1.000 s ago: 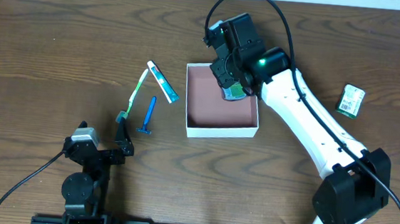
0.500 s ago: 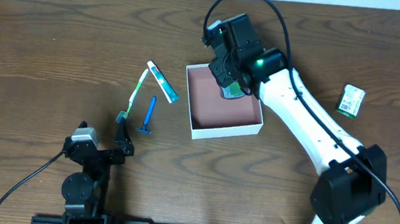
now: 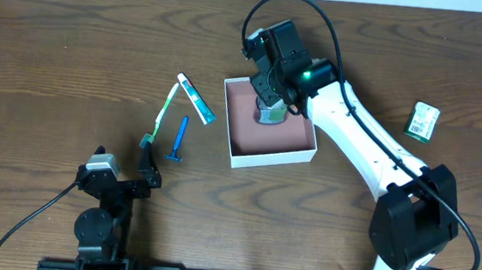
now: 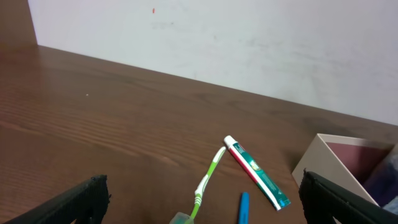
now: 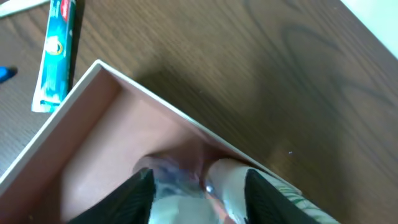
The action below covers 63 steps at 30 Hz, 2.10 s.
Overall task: Pack container
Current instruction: 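Lower the soap bottle into the box beside the tube and release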
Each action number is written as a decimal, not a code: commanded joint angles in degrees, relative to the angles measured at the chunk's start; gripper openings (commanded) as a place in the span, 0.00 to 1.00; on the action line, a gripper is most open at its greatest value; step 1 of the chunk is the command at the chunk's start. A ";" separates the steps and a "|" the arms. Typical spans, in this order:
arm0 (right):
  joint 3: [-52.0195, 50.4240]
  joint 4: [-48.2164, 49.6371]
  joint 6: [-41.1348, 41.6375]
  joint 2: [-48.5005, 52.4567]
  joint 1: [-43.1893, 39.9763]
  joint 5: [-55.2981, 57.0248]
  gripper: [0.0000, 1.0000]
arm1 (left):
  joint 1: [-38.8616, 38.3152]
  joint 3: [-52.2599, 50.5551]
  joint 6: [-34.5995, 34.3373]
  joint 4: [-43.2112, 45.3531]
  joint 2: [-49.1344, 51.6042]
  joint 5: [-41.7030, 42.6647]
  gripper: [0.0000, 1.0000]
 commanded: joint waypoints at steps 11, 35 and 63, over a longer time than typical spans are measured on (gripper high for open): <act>2.54 0.02 -0.42 -1.84 1.44 0.92 0.53 | -0.09 -0.79 0.15 -2.25 -0.28 0.42 0.98; 3.37 -5.66 9.90 -1.16 7.45 -5.95 0.52 | -0.09 -0.79 0.15 -2.25 -0.28 0.42 0.98; 3.32 -6.86 9.90 7.61 7.43 0.39 0.10 | -0.09 -0.79 0.15 -2.25 -0.28 0.42 0.98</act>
